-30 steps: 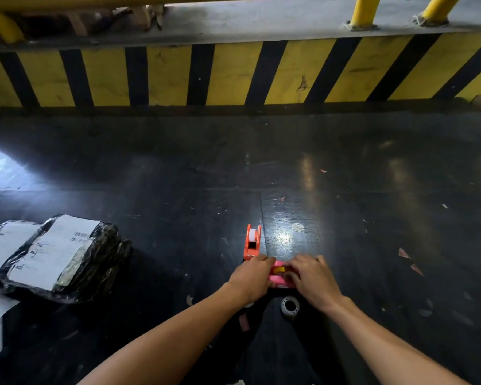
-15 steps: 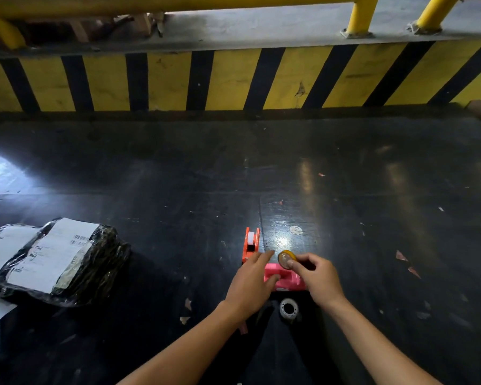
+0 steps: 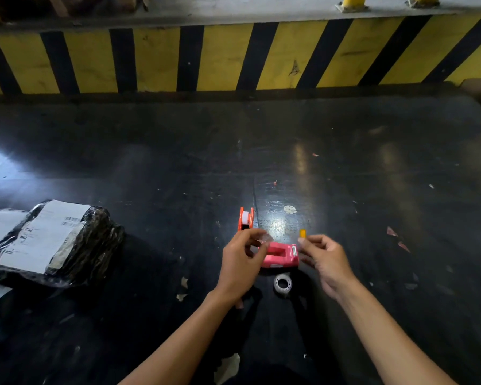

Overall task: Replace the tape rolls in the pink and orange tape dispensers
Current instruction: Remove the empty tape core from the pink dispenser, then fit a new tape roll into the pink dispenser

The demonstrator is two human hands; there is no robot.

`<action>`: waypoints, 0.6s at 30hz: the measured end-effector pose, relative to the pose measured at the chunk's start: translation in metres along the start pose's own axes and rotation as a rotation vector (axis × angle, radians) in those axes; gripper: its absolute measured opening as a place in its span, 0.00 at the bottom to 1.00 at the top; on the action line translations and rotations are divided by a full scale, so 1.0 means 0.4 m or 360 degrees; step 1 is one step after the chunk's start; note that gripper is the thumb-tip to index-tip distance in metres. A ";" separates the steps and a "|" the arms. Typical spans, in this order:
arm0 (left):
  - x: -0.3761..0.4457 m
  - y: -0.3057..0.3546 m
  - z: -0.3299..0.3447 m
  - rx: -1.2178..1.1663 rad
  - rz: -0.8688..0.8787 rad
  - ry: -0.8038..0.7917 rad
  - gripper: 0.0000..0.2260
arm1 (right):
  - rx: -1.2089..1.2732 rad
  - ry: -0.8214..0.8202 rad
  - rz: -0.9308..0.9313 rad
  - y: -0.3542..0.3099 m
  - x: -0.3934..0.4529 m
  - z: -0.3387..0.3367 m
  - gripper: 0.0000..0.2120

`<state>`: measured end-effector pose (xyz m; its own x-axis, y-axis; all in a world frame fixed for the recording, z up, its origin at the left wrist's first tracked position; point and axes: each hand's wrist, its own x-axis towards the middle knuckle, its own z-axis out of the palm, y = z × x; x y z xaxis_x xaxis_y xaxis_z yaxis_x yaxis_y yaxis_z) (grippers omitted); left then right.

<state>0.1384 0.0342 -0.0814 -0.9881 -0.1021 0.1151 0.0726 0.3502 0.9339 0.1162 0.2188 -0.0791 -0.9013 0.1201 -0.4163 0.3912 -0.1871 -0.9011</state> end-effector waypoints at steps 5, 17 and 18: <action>-0.023 -0.039 -0.034 -0.0148 -0.0243 0.0060 0.10 | -0.1176 0.0345 -0.0279 0.055 0.026 -0.114 0.08; -0.065 -0.071 -0.053 -0.0190 -0.0466 0.0023 0.08 | -0.1634 0.0331 -0.0638 0.142 -0.018 -0.122 0.08; -0.064 -0.068 -0.053 -0.0193 -0.0484 0.0022 0.09 | -0.1588 0.0210 -0.0698 0.137 -0.024 -0.109 0.07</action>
<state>0.1648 0.0074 -0.1027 -0.9650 -0.1981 -0.1716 -0.2093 0.1885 0.9595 0.1544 0.2497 -0.1297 -0.9951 0.0980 0.0083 0.0698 0.7634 -0.6422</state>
